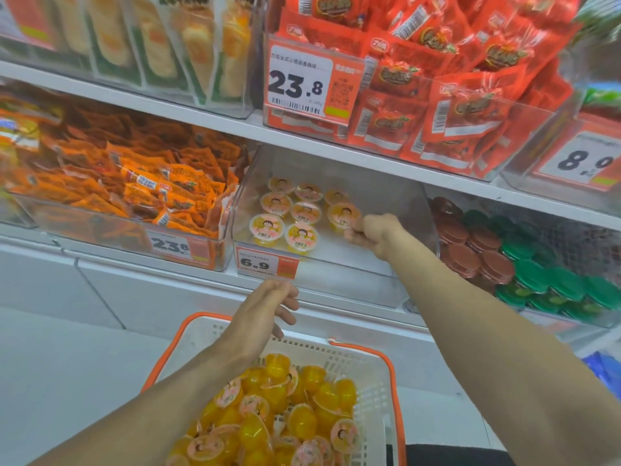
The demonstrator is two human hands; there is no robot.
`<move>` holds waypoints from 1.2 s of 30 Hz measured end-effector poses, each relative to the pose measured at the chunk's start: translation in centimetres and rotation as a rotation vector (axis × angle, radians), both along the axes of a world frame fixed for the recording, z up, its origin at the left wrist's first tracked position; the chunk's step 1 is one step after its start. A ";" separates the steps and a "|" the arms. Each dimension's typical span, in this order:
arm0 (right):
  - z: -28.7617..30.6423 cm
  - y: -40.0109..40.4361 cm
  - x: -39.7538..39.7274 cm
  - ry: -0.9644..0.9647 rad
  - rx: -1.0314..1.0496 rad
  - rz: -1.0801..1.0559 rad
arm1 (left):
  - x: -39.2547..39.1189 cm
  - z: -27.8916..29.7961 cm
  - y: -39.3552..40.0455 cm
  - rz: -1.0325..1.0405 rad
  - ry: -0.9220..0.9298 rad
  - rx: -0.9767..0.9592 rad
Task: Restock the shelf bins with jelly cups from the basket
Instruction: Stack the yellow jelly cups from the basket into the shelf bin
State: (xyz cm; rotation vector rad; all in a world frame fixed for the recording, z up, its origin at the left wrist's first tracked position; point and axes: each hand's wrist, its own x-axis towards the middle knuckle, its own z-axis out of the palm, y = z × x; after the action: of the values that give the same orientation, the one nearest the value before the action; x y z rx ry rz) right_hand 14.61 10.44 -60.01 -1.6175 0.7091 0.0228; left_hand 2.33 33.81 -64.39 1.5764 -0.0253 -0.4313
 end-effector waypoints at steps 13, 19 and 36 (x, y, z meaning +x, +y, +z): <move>-4.7 -0.5 4.6 0.148 -0.181 0.001 | 0.5 -1.6 0.3 0.005 -0.039 0.050; 0.0 0.6 -1.1 -0.181 -0.777 0.064 | 0.3 -1.9 0.6 -0.120 -0.049 0.188; -27.8 6.1 -25.6 0.550 -0.602 0.825 | -6.0 -21.4 4.4 -0.385 0.353 1.072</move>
State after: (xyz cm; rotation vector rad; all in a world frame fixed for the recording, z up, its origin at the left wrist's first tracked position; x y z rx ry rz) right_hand -10.97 16.50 -87.83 -2.4316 0.4133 0.9590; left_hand -3.67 38.18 -85.82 2.5269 0.2098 -1.1485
